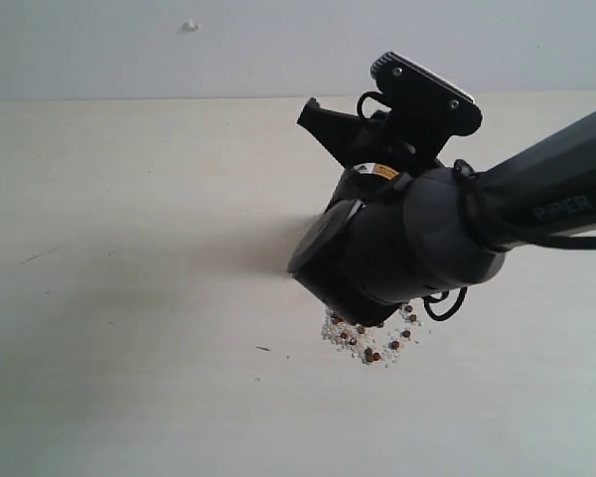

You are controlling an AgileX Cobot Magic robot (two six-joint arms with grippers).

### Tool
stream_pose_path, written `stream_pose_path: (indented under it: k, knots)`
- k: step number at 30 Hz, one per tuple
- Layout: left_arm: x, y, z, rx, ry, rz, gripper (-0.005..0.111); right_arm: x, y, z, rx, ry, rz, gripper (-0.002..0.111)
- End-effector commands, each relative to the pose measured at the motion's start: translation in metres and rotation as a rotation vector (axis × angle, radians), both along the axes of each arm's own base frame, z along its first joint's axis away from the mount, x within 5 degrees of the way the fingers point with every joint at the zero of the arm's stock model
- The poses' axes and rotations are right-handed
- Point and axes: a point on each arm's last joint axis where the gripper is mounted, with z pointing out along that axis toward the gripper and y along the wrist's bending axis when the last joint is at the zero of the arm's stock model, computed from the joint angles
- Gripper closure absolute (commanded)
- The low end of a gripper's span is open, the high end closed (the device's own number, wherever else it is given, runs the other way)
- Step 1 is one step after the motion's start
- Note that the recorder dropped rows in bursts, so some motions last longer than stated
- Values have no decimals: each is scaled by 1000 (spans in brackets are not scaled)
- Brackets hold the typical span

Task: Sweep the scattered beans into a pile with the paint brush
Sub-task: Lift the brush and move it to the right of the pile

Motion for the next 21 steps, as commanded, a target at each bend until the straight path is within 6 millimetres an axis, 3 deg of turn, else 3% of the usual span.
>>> stream_pose_path:
  k: [1, 7, 16, 21]
  knots:
    - [0, 0, -1, -4, 3, -2, 107, -2, 1, 32, 29, -91, 62, 108]
    - [0, 0, -1, -4, 3, -2, 107, -18, -15, 70, 9, -207, 175, 108]
    - [0, 0, -1, -4, 3, -2, 107, -54, -90, 101, -186, -317, 586, 108]
    - [0, 0, -1, -4, 3, -2, 107, -67, -119, 121, -321, -315, 877, 108]
